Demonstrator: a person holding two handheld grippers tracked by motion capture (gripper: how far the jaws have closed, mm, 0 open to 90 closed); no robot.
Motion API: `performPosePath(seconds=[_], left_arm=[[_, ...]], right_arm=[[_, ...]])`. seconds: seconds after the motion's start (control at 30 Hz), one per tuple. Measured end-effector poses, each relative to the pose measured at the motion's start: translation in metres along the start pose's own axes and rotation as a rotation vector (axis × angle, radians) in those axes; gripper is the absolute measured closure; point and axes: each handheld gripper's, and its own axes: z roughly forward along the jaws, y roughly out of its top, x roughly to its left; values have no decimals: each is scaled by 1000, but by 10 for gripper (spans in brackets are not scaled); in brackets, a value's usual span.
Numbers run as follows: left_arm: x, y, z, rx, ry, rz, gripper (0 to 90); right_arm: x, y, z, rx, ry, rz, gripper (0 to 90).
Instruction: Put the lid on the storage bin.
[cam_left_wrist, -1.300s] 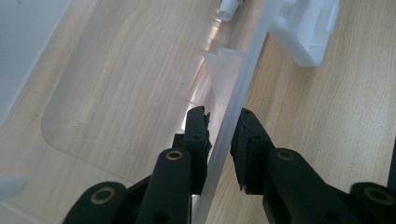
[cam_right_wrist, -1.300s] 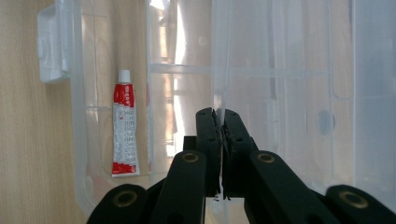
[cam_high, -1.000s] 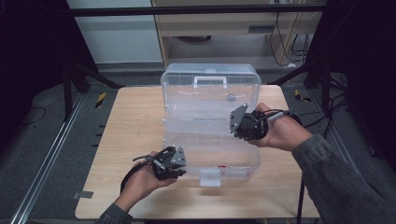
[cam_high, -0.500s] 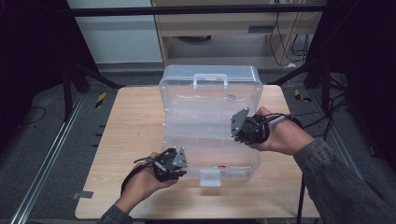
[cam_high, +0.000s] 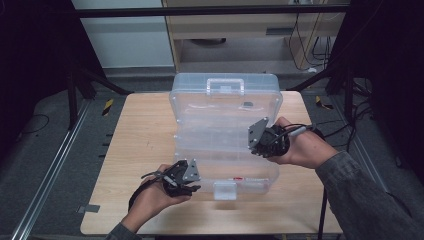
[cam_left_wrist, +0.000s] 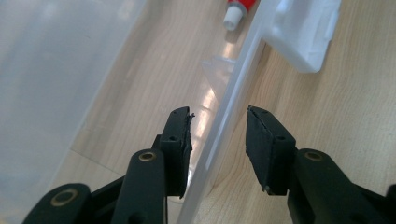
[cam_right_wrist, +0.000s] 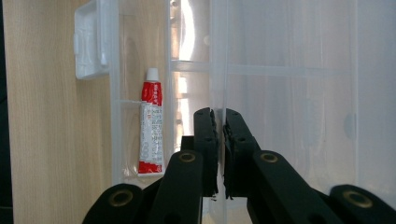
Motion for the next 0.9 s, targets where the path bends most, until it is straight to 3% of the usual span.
performPosePath(seconds=[0.07, 0.23, 0.27, 0.43, 0.67, 0.9], left_arm=[[0, -1, -7, -27, 2, -1, 598], [-1, -2, -28, -111, -23, -48, 597], [3, 0, -33, -126, -21, 3, 599], [8, 1, -59, -231, -41, -54, 676], [45, 3, -95, -304, 10, -164, 881], [84, 13, -112, -355, 82, -257, 894]], right_arm=[[0, 0, 0, -2, -1, 1, 855], [0, -1, 0, -4, -4, 4, 852], [0, -1, -1, -5, -4, 4, 851], [1, -2, 0, -6, -7, 0, 849], [2, -3, 0, -9, -14, -1, 846], [5, -4, 1, -19, -17, -5, 843]])
